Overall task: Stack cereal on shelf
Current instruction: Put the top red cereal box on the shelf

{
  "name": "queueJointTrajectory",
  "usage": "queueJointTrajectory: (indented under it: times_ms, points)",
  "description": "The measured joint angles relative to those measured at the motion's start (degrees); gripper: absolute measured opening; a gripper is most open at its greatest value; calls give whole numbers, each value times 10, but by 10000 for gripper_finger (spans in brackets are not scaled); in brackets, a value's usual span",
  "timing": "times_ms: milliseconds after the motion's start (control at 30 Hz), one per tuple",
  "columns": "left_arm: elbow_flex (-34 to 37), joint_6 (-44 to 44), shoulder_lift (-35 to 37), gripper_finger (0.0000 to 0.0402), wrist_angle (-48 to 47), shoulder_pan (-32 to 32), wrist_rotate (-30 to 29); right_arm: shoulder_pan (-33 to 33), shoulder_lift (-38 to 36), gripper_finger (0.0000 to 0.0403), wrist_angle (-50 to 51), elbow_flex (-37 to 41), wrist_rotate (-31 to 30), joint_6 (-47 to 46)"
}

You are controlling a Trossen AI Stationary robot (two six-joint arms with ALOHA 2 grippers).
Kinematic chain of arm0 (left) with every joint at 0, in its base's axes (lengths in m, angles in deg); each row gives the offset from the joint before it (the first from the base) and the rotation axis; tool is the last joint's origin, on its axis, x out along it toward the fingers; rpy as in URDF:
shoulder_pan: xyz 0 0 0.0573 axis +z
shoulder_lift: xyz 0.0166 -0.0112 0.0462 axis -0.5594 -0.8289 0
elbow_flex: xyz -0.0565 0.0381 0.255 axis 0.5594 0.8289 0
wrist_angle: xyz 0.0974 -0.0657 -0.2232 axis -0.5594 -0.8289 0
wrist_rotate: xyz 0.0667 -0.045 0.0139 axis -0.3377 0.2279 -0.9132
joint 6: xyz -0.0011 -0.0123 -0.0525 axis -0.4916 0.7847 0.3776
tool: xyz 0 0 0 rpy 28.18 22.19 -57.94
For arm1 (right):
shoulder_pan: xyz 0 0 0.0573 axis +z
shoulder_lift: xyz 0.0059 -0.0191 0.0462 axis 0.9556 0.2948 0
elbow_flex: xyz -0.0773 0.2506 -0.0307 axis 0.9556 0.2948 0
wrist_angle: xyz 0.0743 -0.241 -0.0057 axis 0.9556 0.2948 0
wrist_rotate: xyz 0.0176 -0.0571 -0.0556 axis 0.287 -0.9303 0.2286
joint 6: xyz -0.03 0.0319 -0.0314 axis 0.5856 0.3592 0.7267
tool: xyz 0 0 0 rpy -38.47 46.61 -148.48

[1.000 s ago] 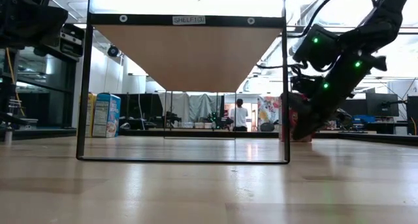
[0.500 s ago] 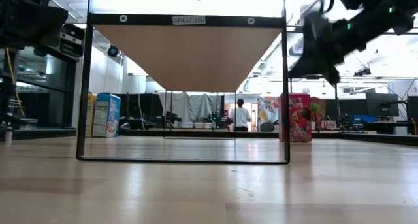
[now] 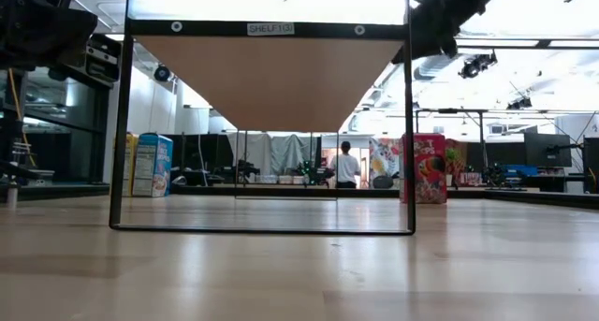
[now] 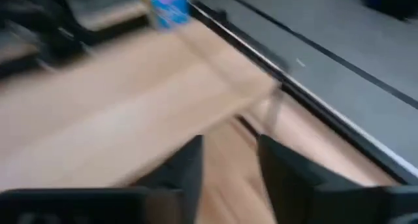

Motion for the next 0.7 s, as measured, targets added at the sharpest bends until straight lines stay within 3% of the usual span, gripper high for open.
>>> queueJointTrajectory:
  times_ms: [167, 267, 500, 700]
  points:
    - [0, 0, 0, 3, 0, 0, 0, -72, 65, 269, 194, -106, 57, 32]
    - [0, 0, 0, 3, 0, 0, 0, -113, 99, 307, 247, -131, 98, 65]
    - [0, 0, 0, 3, 0, 0, 0, -169, 155, 323, 271, -131, 197, 137]
    - [0, 0, 0, 3, 0, 0, 0, -171, 168, 323, 269, -131, 148, 226]
